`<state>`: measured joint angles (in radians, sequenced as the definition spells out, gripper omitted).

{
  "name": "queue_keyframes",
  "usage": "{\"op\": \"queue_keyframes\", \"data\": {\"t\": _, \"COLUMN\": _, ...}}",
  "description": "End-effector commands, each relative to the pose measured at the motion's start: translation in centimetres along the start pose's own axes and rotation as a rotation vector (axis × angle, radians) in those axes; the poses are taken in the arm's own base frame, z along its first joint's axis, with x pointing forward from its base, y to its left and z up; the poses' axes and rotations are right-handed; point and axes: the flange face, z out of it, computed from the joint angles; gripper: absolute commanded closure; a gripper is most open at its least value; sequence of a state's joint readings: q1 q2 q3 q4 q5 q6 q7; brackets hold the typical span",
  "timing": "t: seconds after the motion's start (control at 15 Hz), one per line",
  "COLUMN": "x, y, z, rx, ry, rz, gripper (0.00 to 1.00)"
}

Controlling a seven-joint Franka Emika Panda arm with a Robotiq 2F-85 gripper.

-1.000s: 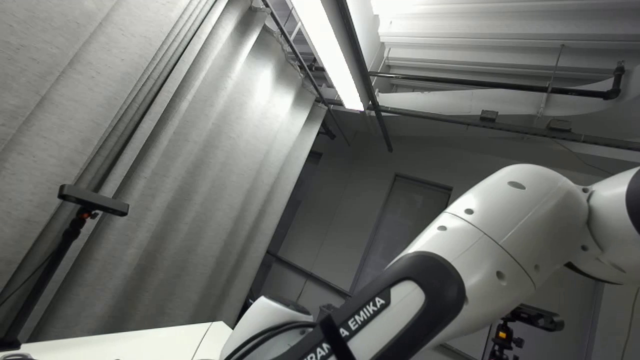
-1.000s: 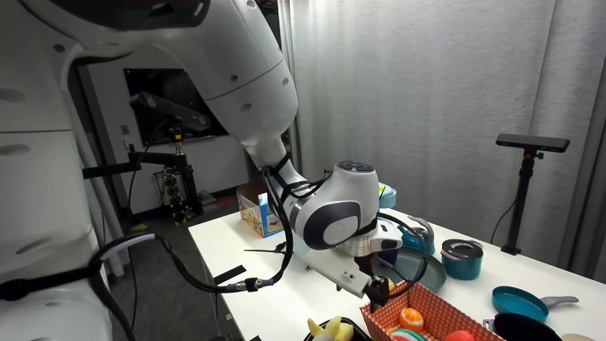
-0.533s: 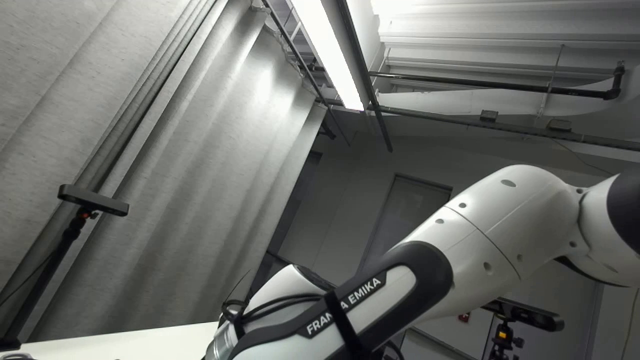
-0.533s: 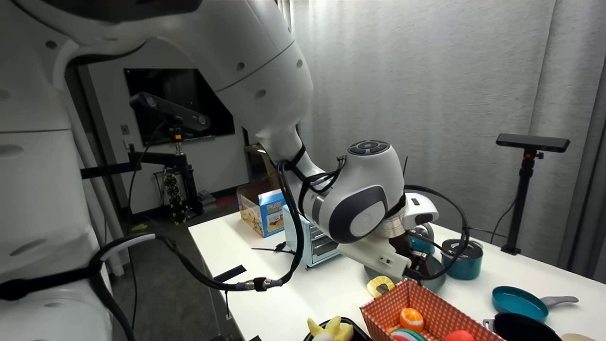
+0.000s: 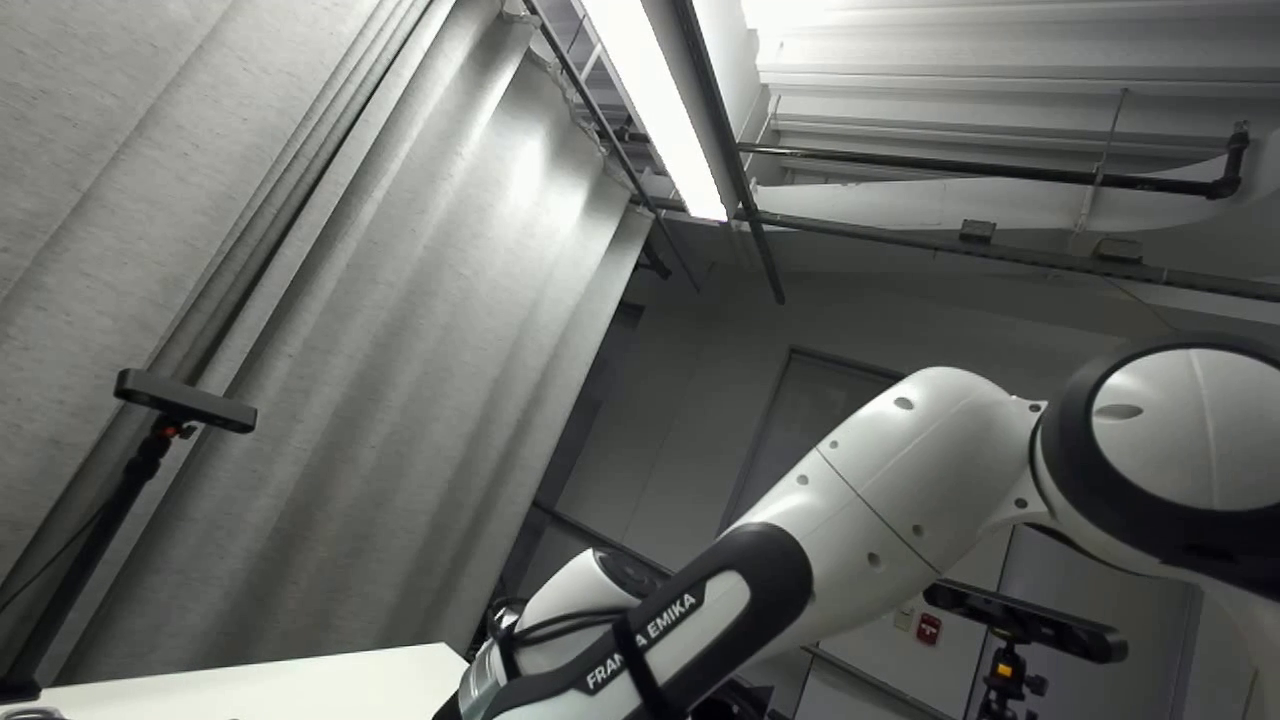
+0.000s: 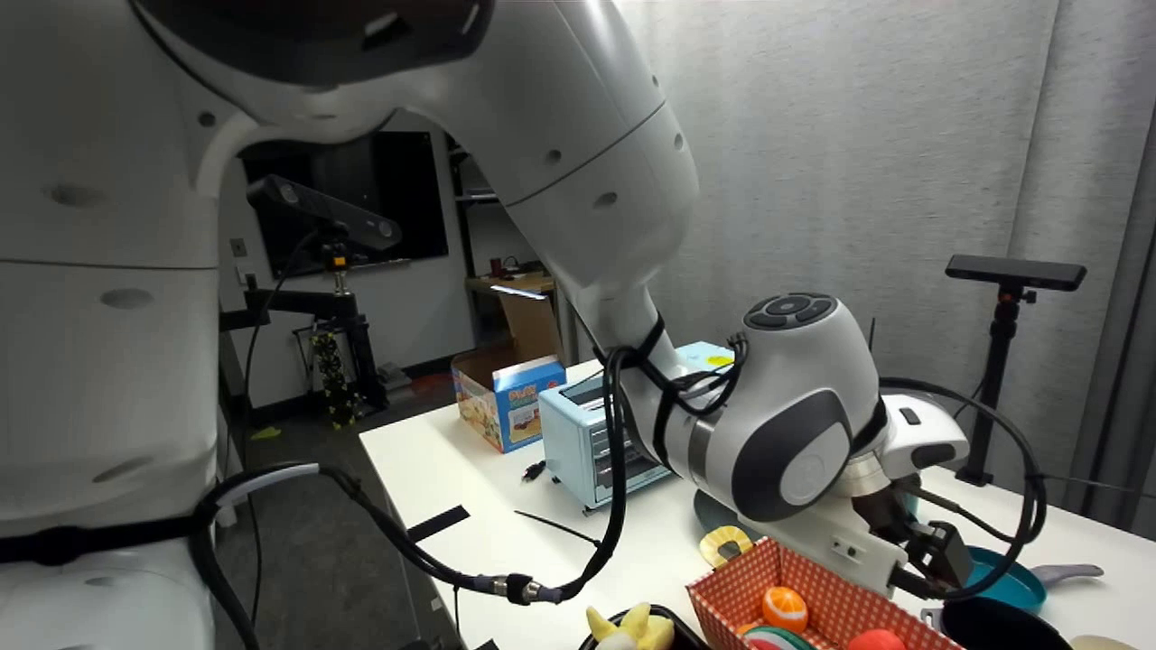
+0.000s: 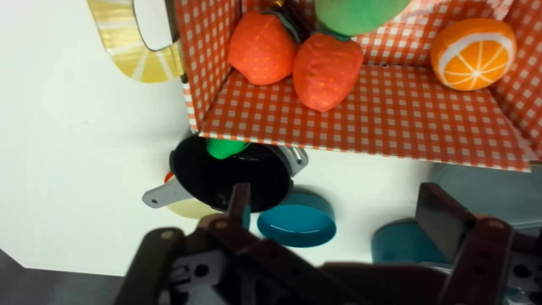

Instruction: Place the banana toy and orange toy on the black tray

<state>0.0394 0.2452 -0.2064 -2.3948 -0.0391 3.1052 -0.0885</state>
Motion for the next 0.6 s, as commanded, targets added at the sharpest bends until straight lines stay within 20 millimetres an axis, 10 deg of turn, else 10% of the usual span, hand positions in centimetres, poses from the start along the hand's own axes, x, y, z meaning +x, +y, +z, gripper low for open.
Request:
{"op": "queue_keyframes", "data": {"t": 0.0, "x": -0.2, "y": -0.5, "z": 2.3, "rx": -0.02, "ry": -0.036, "rz": 0.067, "gripper": 0.0}}
{"op": "queue_keyframes", "data": {"t": 0.53, "x": -1.5, "y": -2.7, "z": 5.7, "rx": -0.02, "ry": -0.108, "rz": 0.132, "gripper": 0.0}}
